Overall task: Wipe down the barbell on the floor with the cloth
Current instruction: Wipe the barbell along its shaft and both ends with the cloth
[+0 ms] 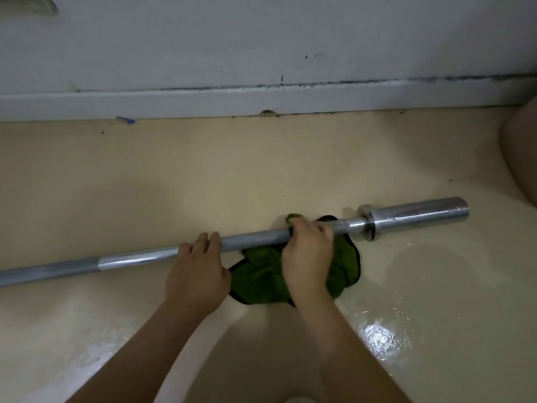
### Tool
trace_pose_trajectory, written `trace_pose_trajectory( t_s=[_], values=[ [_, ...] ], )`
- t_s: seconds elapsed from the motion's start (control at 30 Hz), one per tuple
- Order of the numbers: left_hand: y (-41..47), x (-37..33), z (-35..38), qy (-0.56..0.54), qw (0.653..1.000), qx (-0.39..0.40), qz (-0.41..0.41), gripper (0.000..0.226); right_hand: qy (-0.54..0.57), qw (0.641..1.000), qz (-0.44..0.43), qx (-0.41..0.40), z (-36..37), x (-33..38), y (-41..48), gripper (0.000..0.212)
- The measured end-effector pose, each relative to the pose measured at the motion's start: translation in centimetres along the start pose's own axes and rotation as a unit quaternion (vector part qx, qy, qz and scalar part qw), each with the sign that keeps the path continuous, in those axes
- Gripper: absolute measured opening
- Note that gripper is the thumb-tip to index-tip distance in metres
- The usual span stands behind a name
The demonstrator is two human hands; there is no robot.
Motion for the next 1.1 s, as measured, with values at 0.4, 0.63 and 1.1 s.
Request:
trace_pose_trajectory(
  t_s=[0.4,0.63,1.1],
  values=[
    [-1.3,-0.5,0.3,-0.069,0.995,-0.049,0.044,0.063,-0.007,0.992,-0.112,0.064,2.0,4.9,-1.9,0.027],
    [-3.0,-0.3,1.3,-0.135,0.990,-0.028,0.010,0.066,-0.060,0.914,-0.301,0.264,4.7,5.3,-3.8,0.055],
    [-8.4,-0.7,-3.9,-0.688,0.704,-0.085,-0.153,0.016,0.630,0.606,0.249,0.417,-2.7,7.0,-9.2,0.035]
  ],
)
Point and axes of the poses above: each hand's wrist, its own y-axis towards the middle knuckle, its own z-axis out of the palm, x = y × z, the point moved 7 cm from there along y, towards the middle knuckle, and after that the axes turned 3 degrees about x, right-handed, at the moved point
